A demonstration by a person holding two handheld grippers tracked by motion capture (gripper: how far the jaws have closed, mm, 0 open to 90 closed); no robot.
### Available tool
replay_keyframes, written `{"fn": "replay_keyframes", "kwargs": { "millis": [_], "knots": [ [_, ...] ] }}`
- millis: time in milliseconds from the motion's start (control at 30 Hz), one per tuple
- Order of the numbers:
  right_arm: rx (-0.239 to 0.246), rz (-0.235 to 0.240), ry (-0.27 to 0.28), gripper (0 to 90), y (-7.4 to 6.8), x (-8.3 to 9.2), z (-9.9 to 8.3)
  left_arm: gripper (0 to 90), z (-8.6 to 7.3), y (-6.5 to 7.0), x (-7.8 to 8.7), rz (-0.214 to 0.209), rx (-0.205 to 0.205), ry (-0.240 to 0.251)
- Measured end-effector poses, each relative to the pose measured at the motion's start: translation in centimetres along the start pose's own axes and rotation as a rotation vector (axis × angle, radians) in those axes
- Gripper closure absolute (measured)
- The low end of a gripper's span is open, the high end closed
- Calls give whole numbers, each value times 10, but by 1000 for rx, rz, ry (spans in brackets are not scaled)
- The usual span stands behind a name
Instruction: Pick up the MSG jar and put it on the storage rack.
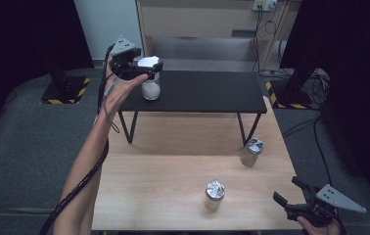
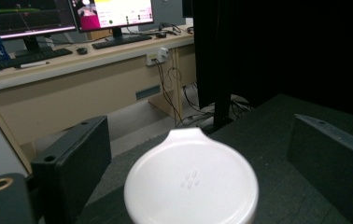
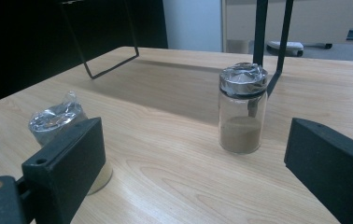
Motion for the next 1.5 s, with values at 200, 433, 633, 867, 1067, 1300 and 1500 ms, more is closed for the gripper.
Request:
{"fn": "replay_keyframes", "kwargs": {
  "millis": [200, 433, 633, 867, 1067, 1300, 1500],
  "knots": [
    [5, 2, -2, 58, 0, 0, 0, 35, 16, 2, 14, -20, 0, 38],
    [9, 1, -1, 58, -1, 0, 0, 36, 27, 4, 32, -55, -3, 58],
    [14, 4, -2, 58, -2, -1, 1, 36, 28, 7, 48, -93, -7, 61],
    [17, 6, -4, 58, -2, -1, 1, 34, 24, 13, 66, -157, -7, 67],
    [17, 7, -6, 58, -3, -1, 1, 33, 18, 22, 83, -226, -15, 82],
    [16, 7, -6, 57, -3, -1, 2, 32, 10, 30, 99, -269, -18, 100],
    [18, 7, -6, 57, -3, -2, 2, 31, -4, 33, 116, -289, -8, 111]
  ]
}}
Point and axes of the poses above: each handheld gripper's, and its own axes: x roughly backward along the jaws, z roughly out of its top, y roughly to its right, the point moved 8 cm from there along -x, roughly forward along the jaws, and after that the axes turned 6 degrees about z, right-handed, at the moved point
